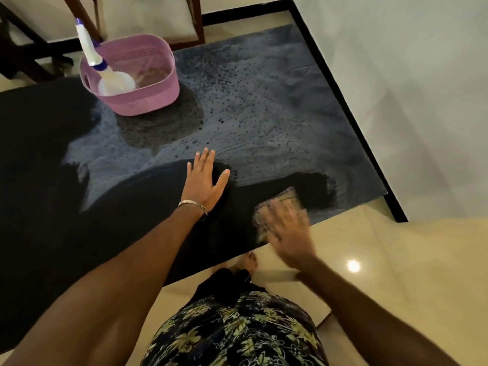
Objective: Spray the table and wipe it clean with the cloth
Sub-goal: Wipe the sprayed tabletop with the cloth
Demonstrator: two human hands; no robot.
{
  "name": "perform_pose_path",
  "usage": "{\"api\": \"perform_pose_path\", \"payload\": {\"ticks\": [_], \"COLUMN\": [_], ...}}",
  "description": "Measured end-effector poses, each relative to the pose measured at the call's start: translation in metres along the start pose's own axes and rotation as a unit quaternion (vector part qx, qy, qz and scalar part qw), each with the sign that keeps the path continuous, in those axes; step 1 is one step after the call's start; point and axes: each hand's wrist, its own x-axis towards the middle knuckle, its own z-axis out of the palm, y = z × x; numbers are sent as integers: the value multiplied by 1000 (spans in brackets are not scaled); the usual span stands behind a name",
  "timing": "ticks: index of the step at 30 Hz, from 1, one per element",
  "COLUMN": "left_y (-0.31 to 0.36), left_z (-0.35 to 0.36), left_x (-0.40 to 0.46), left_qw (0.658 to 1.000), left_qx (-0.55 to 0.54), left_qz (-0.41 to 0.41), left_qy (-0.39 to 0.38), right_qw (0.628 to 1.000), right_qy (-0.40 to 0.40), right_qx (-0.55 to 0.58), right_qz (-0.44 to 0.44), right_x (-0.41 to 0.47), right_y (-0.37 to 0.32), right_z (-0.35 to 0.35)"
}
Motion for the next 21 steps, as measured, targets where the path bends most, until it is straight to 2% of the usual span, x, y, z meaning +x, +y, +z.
{"api": "perform_pose_path", "payload": {"ticks": [4, 6, 8, 10, 12, 14, 16, 18, 21], "left_y": [-4, -8, -11, -13, -14, -14, -14, -11, -1], "left_z": [2, 1, 0, -1, -4, -5, -5, -4, 3], "left_x": [-3, -5, -7, -6, -5, -3, 1, 4, 7], "left_qw": [1000, 1000, 1000, 1000, 1000, 1000, 1000, 1000, 999], "left_qx": [6, 9, 7, -2, -11, -11, -2, 4, 6], "left_qz": [6, 8, 6, 2, 1, 6, 14, 22, 33], "left_qy": [-14, -19, -18, -10, -9, -13, -16, -19, -18], "right_qw": [969, 942, 931, 962, 992, 999, 992, 987, 999], "right_qy": [23, 30, 35, 19, -7, -31, -53, -61, -34], "right_qx": [30, 57, 70, 31, 0, -8, -22, -36, -20], "right_qz": [246, 330, 355, 270, 123, -17, -114, -143, -29], "right_x": [25, 41, 51, 47, 30, 6, -7, -7, -3], "right_y": [86, 82, 43, -19, -85, -126, -123, -92, -27], "right_z": [-40, -49, -43, -25, 0, 22, 30, 25, 3]}}
